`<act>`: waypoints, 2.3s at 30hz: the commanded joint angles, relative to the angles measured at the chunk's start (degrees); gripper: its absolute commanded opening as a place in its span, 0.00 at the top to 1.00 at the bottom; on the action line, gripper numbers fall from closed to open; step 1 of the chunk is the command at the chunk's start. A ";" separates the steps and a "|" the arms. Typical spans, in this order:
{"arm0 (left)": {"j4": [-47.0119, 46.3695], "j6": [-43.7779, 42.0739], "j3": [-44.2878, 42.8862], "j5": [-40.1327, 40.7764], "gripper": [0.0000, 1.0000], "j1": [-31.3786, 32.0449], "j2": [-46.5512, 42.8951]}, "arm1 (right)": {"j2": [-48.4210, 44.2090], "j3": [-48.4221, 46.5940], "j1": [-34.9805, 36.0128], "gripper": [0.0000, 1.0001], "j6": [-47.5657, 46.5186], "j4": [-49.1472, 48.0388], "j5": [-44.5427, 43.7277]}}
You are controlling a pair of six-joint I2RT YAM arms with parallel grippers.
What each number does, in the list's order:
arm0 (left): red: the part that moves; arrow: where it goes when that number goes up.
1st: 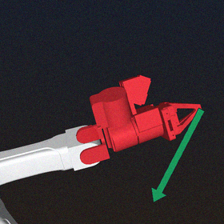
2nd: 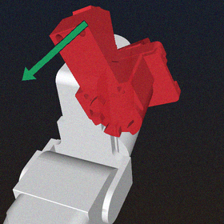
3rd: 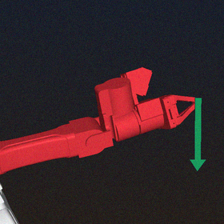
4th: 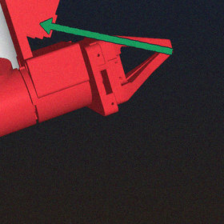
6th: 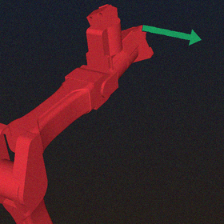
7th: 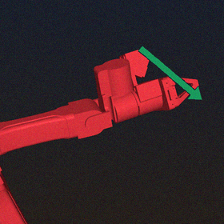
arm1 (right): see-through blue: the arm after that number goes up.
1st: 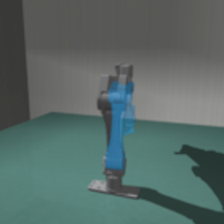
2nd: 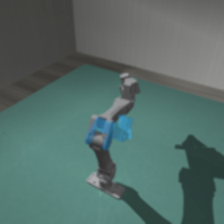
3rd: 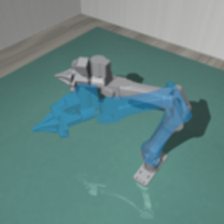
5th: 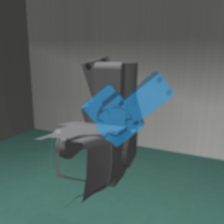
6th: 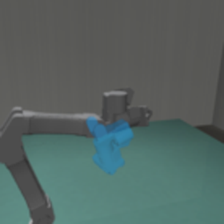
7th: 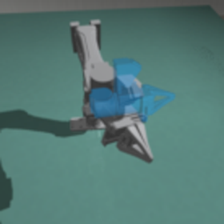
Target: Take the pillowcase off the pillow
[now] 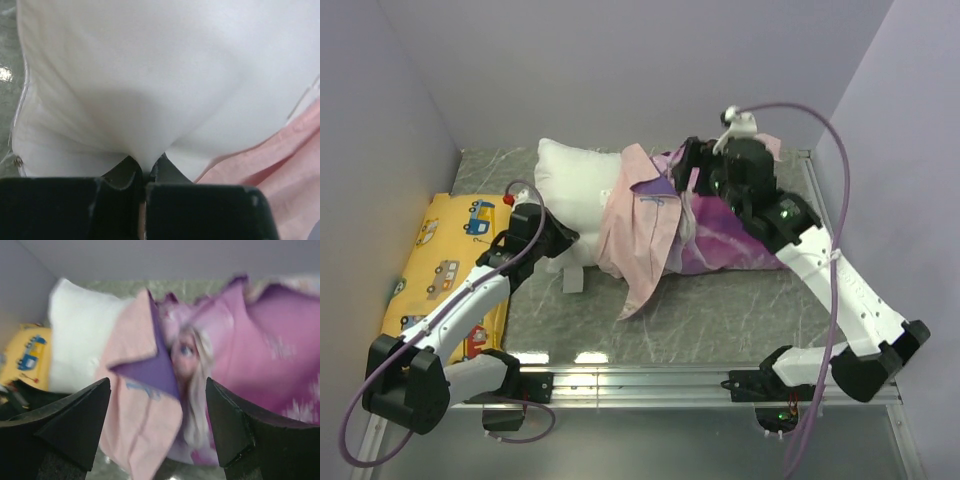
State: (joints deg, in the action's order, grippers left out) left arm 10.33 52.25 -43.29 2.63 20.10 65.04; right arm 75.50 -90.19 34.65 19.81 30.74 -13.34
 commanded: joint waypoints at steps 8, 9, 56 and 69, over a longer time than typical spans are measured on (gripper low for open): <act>0.48 -1.54 -4.61 0.62 1.00 -0.15 -2.11 | -13.81 36.57 0.06 0.15 7.96 -13.95 -3.88; 0.40 -1.62 -4.61 0.62 1.00 -0.15 -2.02 | -12.94 36.93 0.24 0.15 7.79 -14.82 -3.36; 4.88 -14.45 -33.43 -19.69 0.37 -20.72 18.02 | -14.79 48.43 -5.16 1.00 16.30 -15.79 -2.65; 13.85 -17.53 -37.65 3.86 0.01 0.29 18.71 | -8.88 54.86 0.41 1.00 19.56 -22.48 -2.83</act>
State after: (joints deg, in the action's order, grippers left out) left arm 22.72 35.59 -78.26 -1.13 18.28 80.84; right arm 64.88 -35.81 34.11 38.41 9.45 -15.33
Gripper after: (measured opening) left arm 0.971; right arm 0.007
